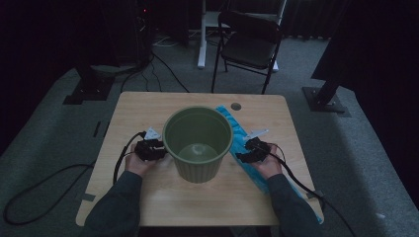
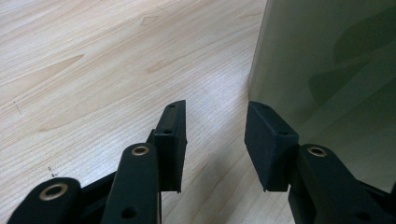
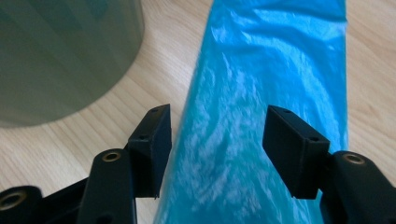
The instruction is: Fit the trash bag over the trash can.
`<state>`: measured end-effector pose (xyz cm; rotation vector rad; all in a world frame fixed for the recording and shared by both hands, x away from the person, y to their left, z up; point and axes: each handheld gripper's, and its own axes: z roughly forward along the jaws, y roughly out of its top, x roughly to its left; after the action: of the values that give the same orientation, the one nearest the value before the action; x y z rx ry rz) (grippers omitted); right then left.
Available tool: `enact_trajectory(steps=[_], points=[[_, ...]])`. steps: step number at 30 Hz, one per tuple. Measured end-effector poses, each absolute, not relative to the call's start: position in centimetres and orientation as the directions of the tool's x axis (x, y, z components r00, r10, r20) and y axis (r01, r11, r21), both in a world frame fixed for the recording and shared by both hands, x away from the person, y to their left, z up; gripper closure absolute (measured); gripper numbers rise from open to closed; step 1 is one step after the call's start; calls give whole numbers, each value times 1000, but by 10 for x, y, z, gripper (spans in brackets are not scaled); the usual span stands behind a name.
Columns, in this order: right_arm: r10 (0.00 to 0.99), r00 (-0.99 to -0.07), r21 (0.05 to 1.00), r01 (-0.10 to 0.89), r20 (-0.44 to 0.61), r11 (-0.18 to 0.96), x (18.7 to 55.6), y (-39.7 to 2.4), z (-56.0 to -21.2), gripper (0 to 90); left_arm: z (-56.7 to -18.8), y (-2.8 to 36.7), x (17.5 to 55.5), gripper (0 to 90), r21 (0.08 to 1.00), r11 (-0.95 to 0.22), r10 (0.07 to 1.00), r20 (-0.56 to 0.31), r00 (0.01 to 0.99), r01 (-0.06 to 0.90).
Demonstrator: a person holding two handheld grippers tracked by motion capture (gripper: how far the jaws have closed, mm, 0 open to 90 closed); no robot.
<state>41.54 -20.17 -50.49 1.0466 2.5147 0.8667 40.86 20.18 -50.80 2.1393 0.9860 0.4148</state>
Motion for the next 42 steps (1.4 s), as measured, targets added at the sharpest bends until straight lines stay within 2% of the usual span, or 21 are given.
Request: enact_trajectory(steps=[10,20,28,32,42], points=[[741,-670,622,562,-46,546,433,-181,-514,408,-507,202,407,587,734,-439,756,-11,655,518],[751,-658,578,589,-63,565,449,-171,-527,389,-509,200,408,587,730,-445,751,-12,660,519],[768,-640,576,628,1,523,460,-177,-528,426,-510,199,409,585,730,-442,752,-14,659,520],[772,-635,577,631,1,518,462,-178,-527,461,-510,199,410,585,733,-440,751,-17,660,520],[808,-589,557,668,-8,493,465,-184,-523,790,-510,192,408,589,738,-455,732,-9,681,499]])
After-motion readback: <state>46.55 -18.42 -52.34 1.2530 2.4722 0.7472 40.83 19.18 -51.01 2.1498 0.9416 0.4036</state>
